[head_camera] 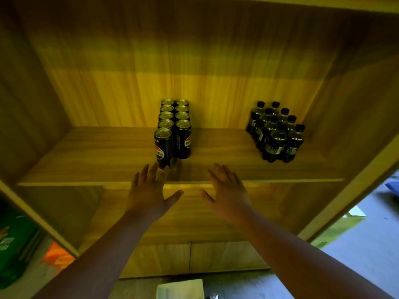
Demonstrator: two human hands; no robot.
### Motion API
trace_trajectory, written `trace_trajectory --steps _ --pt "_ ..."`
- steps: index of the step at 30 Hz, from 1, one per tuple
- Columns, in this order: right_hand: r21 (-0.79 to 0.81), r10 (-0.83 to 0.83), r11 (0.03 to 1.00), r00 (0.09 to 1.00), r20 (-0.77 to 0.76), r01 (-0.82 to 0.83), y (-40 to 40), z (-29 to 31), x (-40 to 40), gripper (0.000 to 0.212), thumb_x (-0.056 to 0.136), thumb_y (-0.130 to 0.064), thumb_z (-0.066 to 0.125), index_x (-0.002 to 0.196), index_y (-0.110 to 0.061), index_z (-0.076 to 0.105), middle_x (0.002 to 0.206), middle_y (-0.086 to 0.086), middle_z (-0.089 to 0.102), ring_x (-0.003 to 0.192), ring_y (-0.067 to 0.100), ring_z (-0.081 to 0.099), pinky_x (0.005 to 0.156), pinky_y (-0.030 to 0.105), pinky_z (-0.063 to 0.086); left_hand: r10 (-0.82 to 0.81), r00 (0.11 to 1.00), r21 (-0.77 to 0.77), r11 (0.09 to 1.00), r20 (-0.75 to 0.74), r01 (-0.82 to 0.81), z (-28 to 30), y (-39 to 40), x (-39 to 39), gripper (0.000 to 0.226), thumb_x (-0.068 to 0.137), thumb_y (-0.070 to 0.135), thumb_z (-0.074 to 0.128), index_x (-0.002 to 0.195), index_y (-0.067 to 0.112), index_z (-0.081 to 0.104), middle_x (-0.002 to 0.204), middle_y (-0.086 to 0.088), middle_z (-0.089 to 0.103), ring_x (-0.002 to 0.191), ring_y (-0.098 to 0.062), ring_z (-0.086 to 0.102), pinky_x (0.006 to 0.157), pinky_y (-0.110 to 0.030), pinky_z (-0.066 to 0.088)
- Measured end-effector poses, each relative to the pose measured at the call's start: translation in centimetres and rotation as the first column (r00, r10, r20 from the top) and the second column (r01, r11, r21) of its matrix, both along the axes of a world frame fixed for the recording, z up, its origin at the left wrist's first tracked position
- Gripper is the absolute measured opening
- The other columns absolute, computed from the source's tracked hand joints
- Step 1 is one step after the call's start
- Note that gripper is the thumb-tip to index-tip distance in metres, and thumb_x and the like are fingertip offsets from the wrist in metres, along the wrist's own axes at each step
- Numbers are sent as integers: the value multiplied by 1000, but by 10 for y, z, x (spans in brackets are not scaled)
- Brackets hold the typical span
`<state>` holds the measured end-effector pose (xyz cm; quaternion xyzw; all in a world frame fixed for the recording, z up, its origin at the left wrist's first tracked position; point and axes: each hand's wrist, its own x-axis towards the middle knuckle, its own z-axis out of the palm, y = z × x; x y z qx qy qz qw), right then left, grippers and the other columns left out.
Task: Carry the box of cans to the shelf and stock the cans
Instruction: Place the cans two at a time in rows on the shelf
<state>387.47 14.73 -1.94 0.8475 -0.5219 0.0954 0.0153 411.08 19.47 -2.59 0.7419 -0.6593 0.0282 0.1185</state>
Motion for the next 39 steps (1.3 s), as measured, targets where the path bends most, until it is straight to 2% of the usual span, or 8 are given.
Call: trace_trajectory --steps 2,6,12,18,22,30,34,39 --pt "-22 44 999 999 -19 -44 13 -11 -23 75 93 -67 32 154 -24 30 163 6 21 148 32 22 117 50 27 -7 1000 -12 1000 5 7 -8 18 -30 102 72 91 11 151 31 31 161 -7 25 149 -31 18 117 -51 24" --pt "36 85 996 996 9 -86 39 -27 -72 76 94 -68 33 156 -26 23 165 6 15 151 29 15 120 48 20 11 1000 -6 1000 -24 -11 -20 55 -86 97 72 90 15 153 36 23 163 -2 20 151 -26 12 119 -47 22" --pt "98 94 990 995 31 -97 77 -55 -129 76 93 -66 31 156 -25 20 164 5 18 151 27 17 119 45 26 0 998 75 997 -58 4 -48 90 -144 91 73 85 17 153 40 16 164 4 12 151 -21 7 118 -42 22" --pt "200 10 979 996 86 -27 108 -117 -157 75 94 -66 34 156 -26 17 164 3 18 151 25 17 118 43 26 -78 990 155 983 -122 96 -111 95 -173 81 83 79 35 153 40 19 164 6 11 151 -18 7 117 -41 23" --pt "254 -22 967 995 99 -4 120 -168 -167 74 95 -65 34 155 -25 19 164 2 20 151 23 17 117 41 26 -113 984 180 974 -136 137 -165 94 -183 81 83 78 37 153 39 21 164 5 14 151 -19 11 116 -42 26" --pt "202 -6 979 990 141 -22 127 -308 -169 74 92 -62 38 153 -22 29 160 3 31 147 22 28 113 42 37 -135 983 169 973 -123 154 -312 87 -189 82 80 81 29 152 41 21 163 6 18 150 -18 14 114 -39 32" --pt "214 -5 976 988 155 -29 134 -414 -172 74 92 -63 40 154 -25 24 162 -1 25 148 19 24 113 39 36 -141 979 162 973 -144 164 -414 82 -191 82 80 81 30 152 41 21 163 6 18 150 -17 13 114 -38 34" --pt "228 0 973 982 190 -44 136 -557 -170 76 92 -66 41 153 -22 30 160 -1 30 146 19 29 112 35 35 -158 975 166 969 -154 183 -556 73 -191 81 81 82 31 151 40 24 163 5 19 150 -18 14 114 -39 34"
